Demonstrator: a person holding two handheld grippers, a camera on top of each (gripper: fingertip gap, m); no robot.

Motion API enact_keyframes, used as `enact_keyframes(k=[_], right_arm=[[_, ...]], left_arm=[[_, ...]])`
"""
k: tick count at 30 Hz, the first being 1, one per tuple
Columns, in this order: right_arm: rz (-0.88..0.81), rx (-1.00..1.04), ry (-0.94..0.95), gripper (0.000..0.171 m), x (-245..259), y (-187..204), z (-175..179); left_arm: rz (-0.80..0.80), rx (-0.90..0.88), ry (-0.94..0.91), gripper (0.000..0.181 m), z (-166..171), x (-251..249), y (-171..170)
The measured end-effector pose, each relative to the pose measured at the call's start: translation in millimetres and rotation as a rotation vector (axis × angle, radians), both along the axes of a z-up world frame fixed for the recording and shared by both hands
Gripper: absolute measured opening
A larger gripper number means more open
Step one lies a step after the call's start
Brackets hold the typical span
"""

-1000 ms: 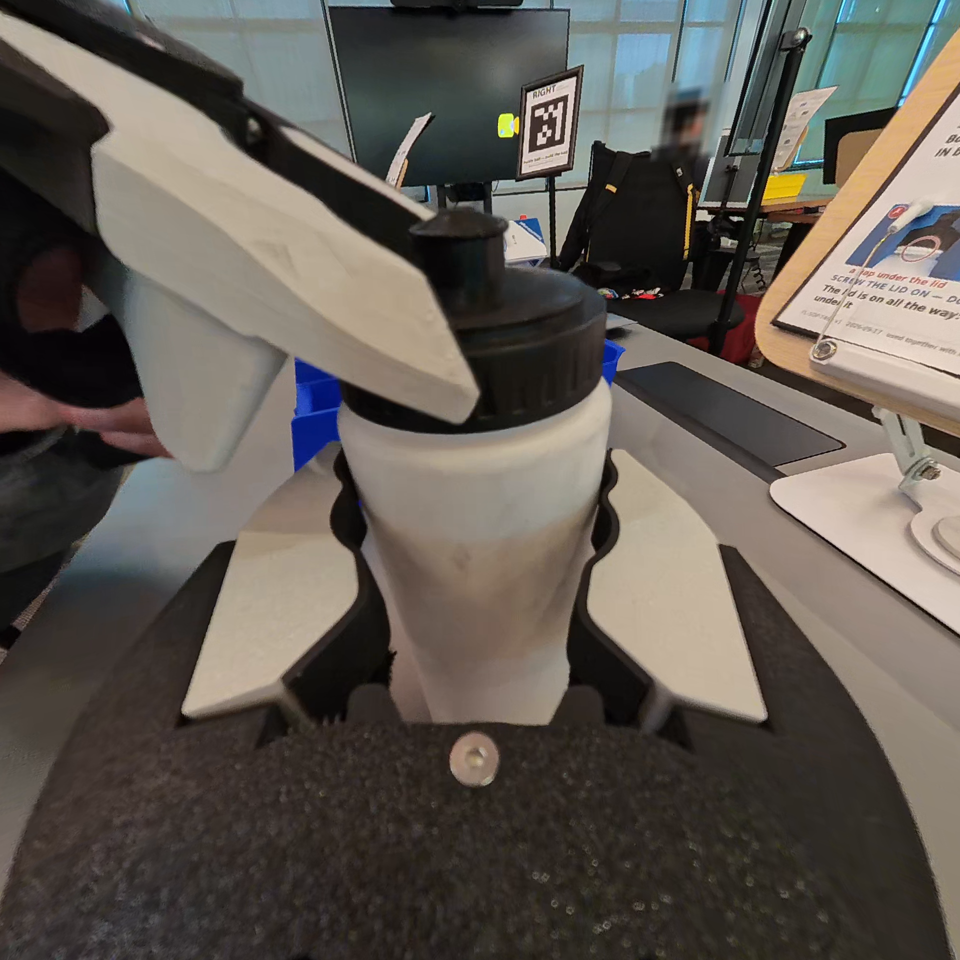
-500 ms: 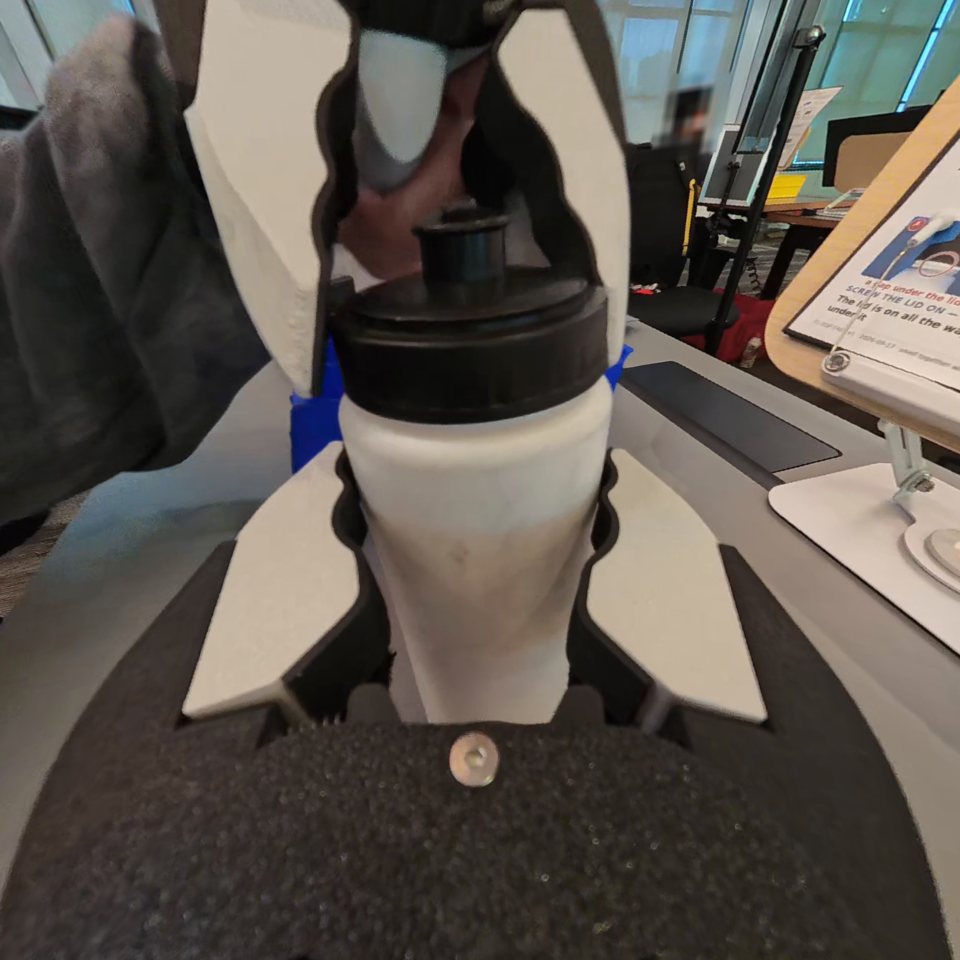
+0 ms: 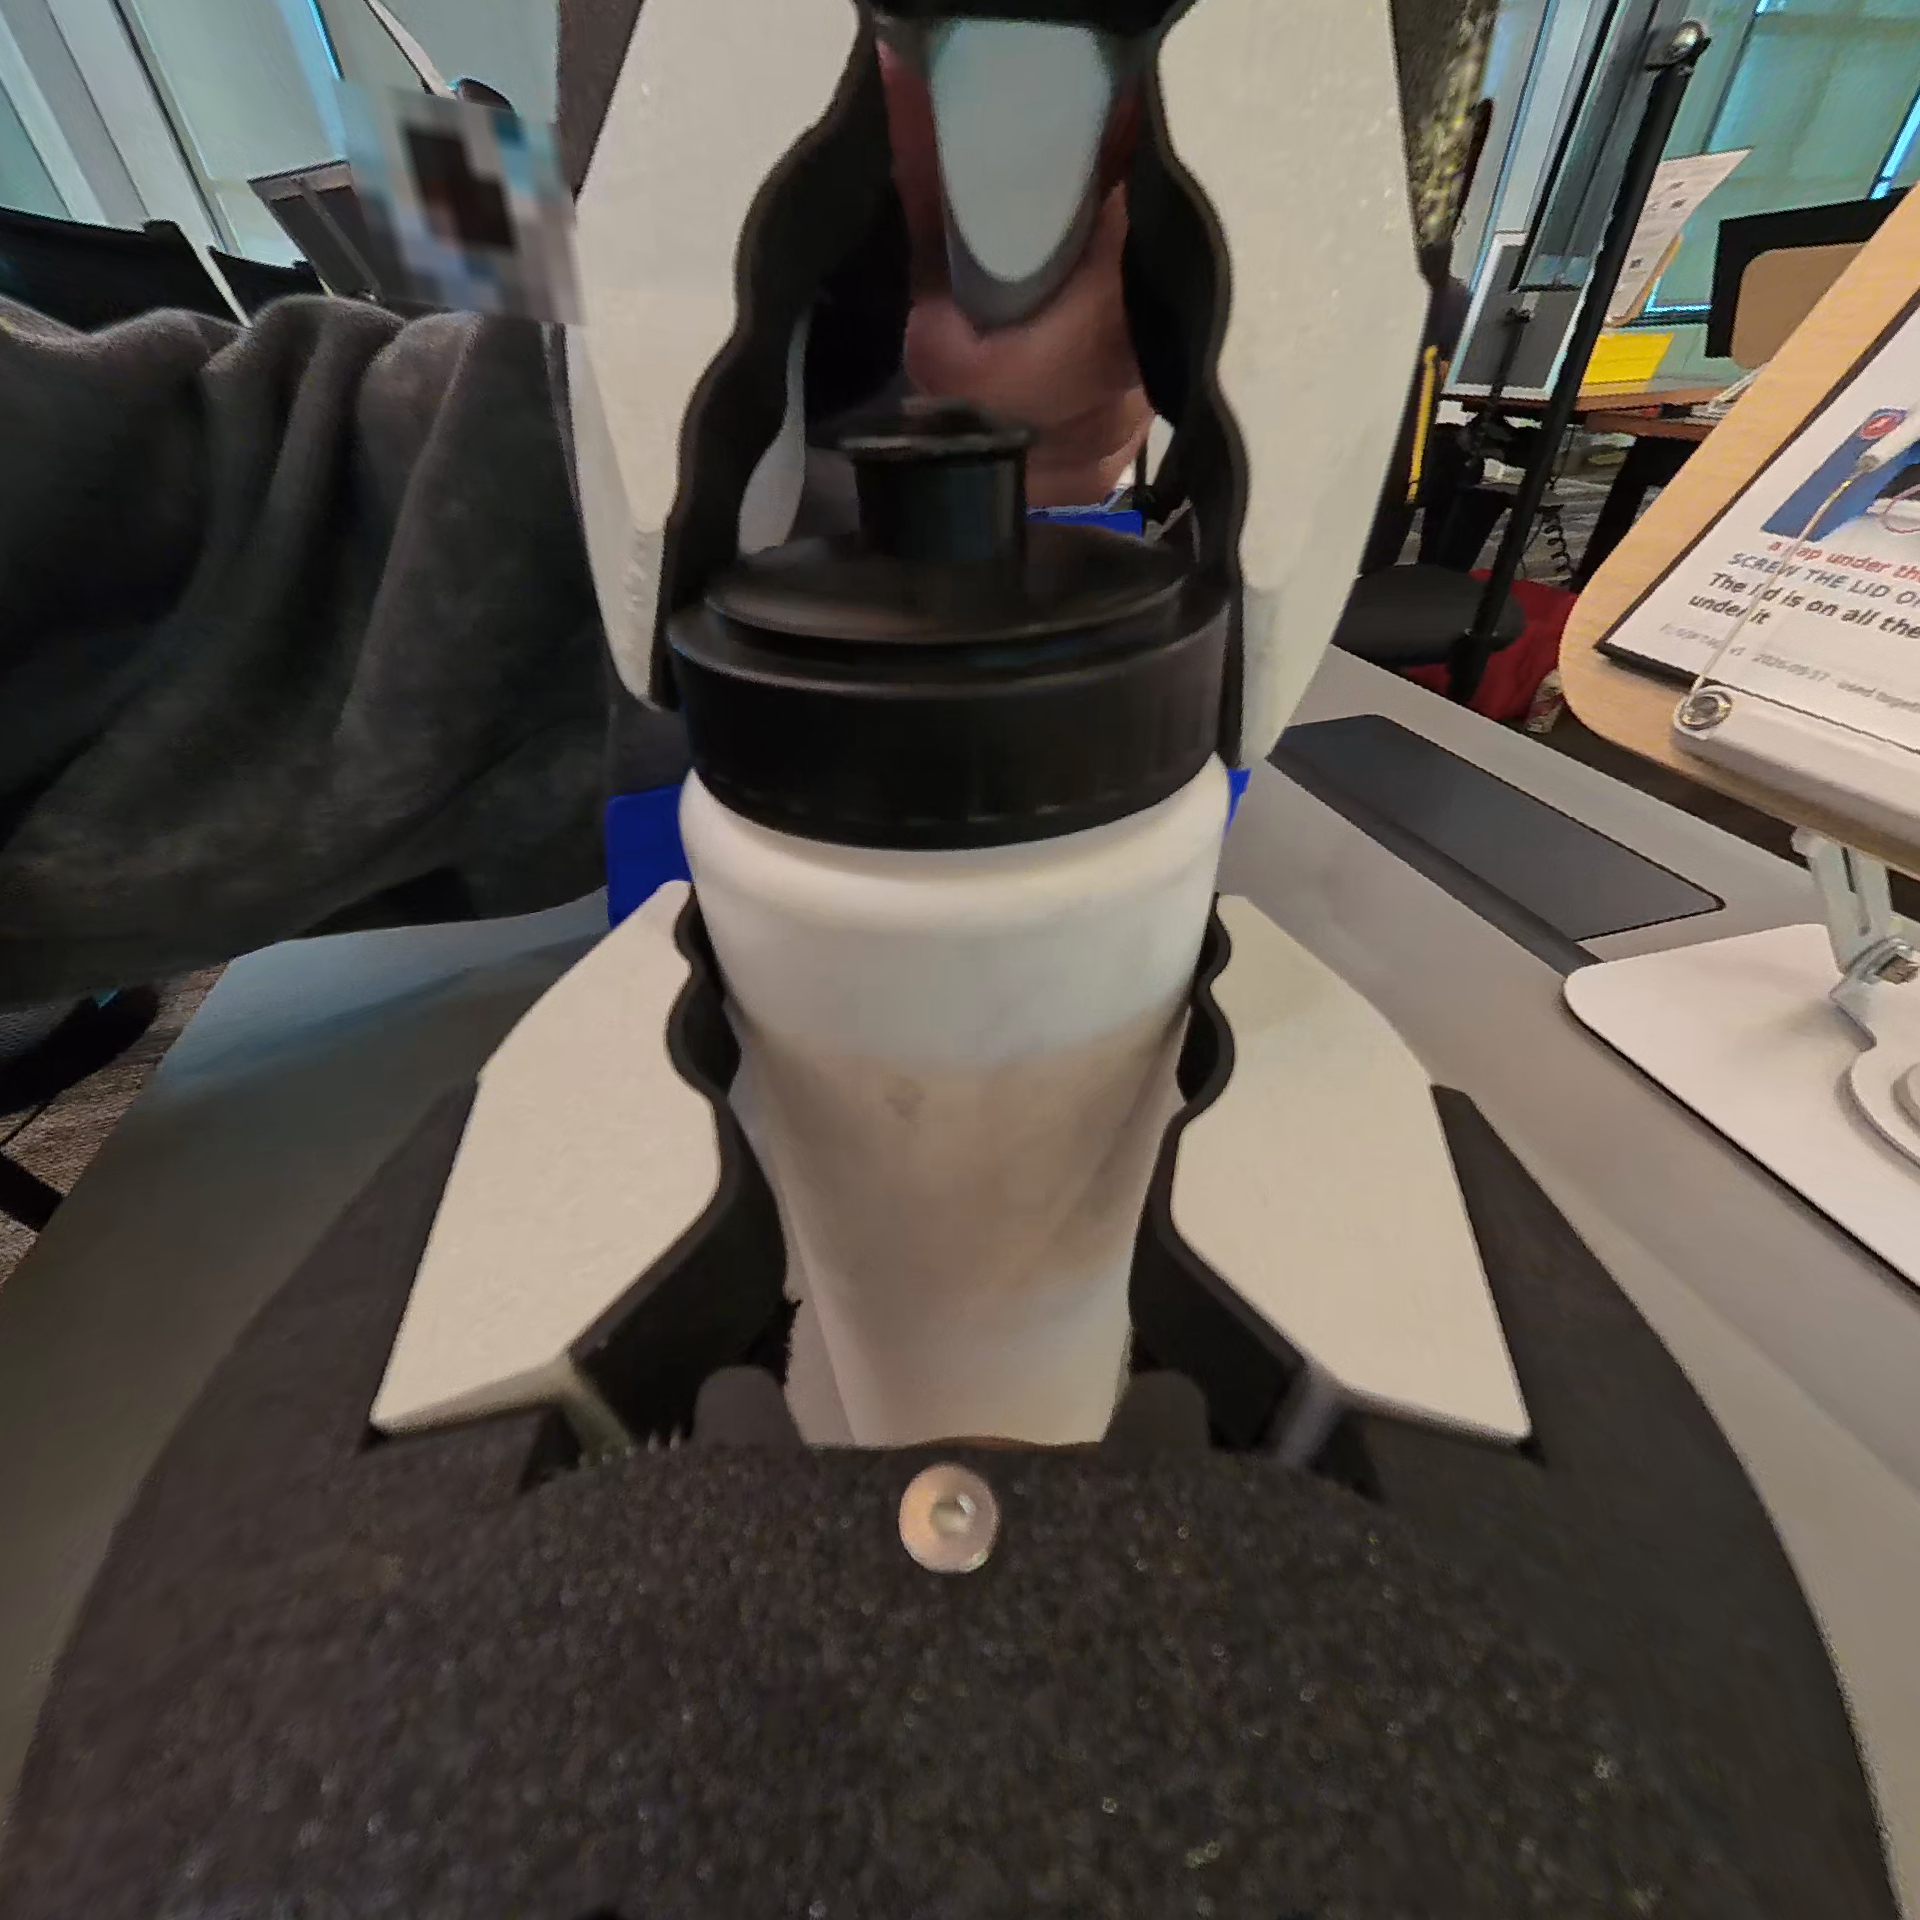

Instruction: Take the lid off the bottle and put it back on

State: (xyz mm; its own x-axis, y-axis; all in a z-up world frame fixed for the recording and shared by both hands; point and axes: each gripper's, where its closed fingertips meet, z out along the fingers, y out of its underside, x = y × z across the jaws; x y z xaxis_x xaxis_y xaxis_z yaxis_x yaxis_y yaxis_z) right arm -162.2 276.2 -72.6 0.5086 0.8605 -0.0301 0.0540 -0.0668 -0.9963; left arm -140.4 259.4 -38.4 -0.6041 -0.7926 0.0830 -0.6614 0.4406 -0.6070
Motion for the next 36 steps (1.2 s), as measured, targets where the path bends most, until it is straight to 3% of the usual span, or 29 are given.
enact_keyframes(k=[5,9,11,13,18,23,26,30,32,36], right_arm=[[0.01,0.004,0.006,0.086,0,-1,0],[0.001,0.009,0.004,0.086,-1,0,0],[-0.013,0.016,0.007,0.086,-2,1,1],[-0.019,0.017,0.008,0.086,-2,2,1],[-0.029,0.024,0.017,0.086,0,4,1],[-0.037,0.036,0.039,0.086,-1,5,2],[-0.045,0.039,0.043,0.086,-1,5,2],[-0.05,0.039,0.041,0.086,-1,6,2],[-0.051,0.037,0.041,0.086,-1,5,2],[-0.056,0.035,0.028,0.086,1,6,1]], left_arm=[[0.02,-0.004,0.01,0.072,1,1,-1],[0.151,-0.016,-0.03,0.071,2,-2,1],[0.265,-0.025,-0.076,0.072,9,-3,2],[0.401,-0.07,-0.207,0.091,30,1,2],[0.925,-0.212,-0.522,0.102,73,7,18],[1.29,-0.146,-0.665,0.11,64,5,22],[1.425,-0.019,-0.549,0.11,32,8,20],[1.53,0.094,-0.451,0.101,7,9,28],[1.496,0.051,-0.433,0.081,4,15,26],[1.398,0.036,-0.363,0.078,1,17,24]])
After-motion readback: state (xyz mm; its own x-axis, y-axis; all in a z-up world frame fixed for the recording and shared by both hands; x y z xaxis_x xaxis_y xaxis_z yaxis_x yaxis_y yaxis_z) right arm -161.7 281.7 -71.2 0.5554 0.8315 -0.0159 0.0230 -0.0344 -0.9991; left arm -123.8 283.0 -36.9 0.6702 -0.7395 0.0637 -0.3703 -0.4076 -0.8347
